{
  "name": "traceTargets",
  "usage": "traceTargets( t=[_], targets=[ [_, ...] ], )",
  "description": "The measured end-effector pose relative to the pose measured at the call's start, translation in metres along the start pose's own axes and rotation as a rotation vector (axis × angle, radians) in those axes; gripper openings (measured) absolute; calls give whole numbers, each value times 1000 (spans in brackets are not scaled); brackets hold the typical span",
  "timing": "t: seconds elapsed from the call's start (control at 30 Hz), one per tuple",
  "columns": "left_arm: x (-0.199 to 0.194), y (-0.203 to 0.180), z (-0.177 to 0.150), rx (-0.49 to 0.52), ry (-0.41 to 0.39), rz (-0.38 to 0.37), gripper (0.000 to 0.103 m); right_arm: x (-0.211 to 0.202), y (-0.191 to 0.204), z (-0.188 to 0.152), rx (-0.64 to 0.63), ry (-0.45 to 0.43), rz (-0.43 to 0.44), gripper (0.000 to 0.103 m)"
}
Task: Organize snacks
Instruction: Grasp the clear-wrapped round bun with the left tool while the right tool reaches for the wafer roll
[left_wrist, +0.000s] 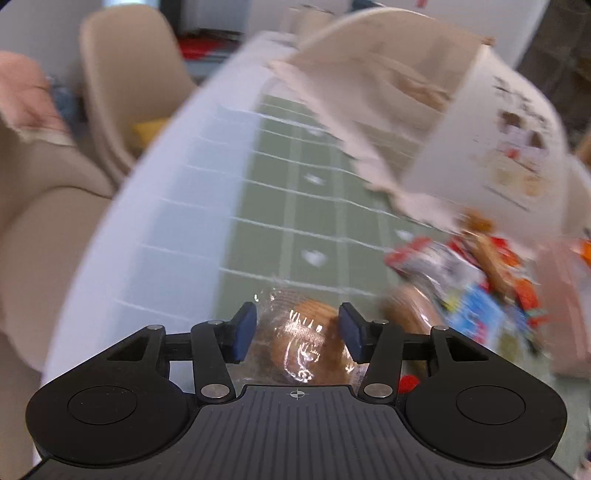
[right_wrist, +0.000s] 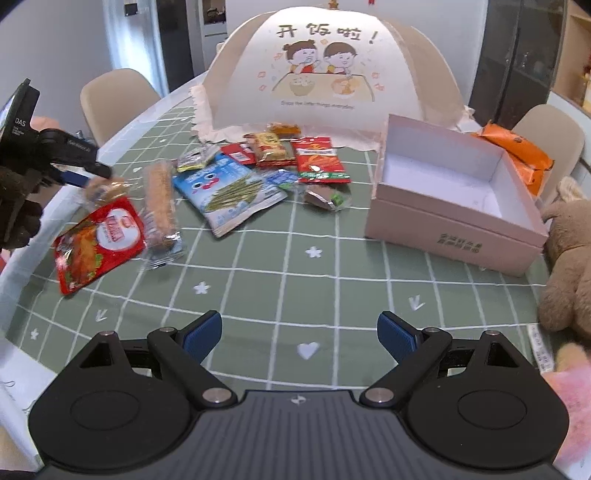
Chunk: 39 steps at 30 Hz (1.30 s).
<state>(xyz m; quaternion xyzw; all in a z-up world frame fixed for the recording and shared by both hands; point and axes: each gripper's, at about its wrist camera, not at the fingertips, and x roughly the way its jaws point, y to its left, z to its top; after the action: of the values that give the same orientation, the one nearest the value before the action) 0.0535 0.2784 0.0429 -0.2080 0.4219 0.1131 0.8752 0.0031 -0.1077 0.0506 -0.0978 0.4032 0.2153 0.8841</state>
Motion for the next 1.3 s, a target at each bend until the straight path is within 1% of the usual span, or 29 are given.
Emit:
traceTargets(
  t=[0.03,0.1,0.13,0.17,0.2,0.23,0.27,0.3,0.33,0.37,0.43,0.5,0.57,0.63,0.7,0.77,0.8,0.83,0.87,0.93,0.97,1.0,1.03,1.1,1.17,1.2,1.23,1.27,1.3],
  targets=[
    [-4,-1,-2,12,-16,-7,54,-1,3,-1,-8,0,0,92],
    [-21,2,-6,-19,-104,8,53,-4,6,-1,-25,-8,-10,92],
    [-33,7,-8,-77,-151,25,52,-5,6,-2,-30,-14,-15,92],
    [-40,12,-9,-145,-164,40,52,-6,5,-2,-31,-15,-21,92],
    [-43,17,-11,-212,-148,39,52,-6,4,-2,-25,-12,-24,92],
    [-41,23,-13,-289,-105,5,52,-6,2,-2,-18,-9,-25,92],
    [-38,26,-15,-345,-61,-45,52,-4,0,-2,-5,-2,-25,92],
    [-34,27,-17,-381,-28,-80,52,-3,-2,-3,6,5,-24,92],
    [-28,24,-17,-404,2,-95,52,-1,-4,-3,18,13,-23,92],
    [-23,20,-16,-404,9,-88,52,3,-5,-3,32,27,-21,92],
    [-13,8,-9,-377,-16,-35,52,7,-4,-3,36,44,-18,92],
    [0,-5,1,-328,-30,9,52,6,1,-4,19,44,-14,92],
    [12,-24,10,-216,-16,62,52,3,6,-5,-7,39,-11,92],
    [18,-47,9,-43,-4,110,52,1,9,-8,-31,31,-19,92],
    [13,-59,3,73,-22,131,52,-2,7,-13,-49,22,-40,92],
    [-5,-60,-5,143,-73,162,51,-3,1,-18,-46,25,-60,92],
    [-16,-56,-9,138,-95,173,50,-2,-4,-20,-30,31,-65,92],
    [-26,-48,-12,90,-104,162,50,-1,-10,-22,-8,39,-66,92],
    [-34,-37,-12,7,-102,123,50,2,-17,-24,25,54,-64,92],
    [-36,-17,-12,-183,-71,30,50,8,-26,-26,73,78,-50,92],
    [-33,-12,-12,-233,-58,15,50,11,-28,-27,85,87,-43,92],
    [-27,-13,-10,-236,-48,27,50,13,-27,-26,82,92,-40,92],
    [-19,-19,-7,-210,-36,56,50,14,-24,-25,70,91,-39,92],
    [-5,-34,-5,-157,-11,69,52,12,-14,-22,20,70,-36,92],
    [7,-54,-8,-30,-12,106,60,8,-3,-20,-38,51,-26,92],
    [11,-64,-10,54,-20,137,67,6,1,-18,-62,42,-22,92],
    [14,-70,-14,117,-22,159,72,3,5,-18,-84,32,-21,92],
    [15,-70,-16,132,-20,158,72,1,7,-16,-104,17,-25,92],
    [16,-68,-17,125,-13,142,72,-1,8,-14,-114,5,-29,92]
  ],
)
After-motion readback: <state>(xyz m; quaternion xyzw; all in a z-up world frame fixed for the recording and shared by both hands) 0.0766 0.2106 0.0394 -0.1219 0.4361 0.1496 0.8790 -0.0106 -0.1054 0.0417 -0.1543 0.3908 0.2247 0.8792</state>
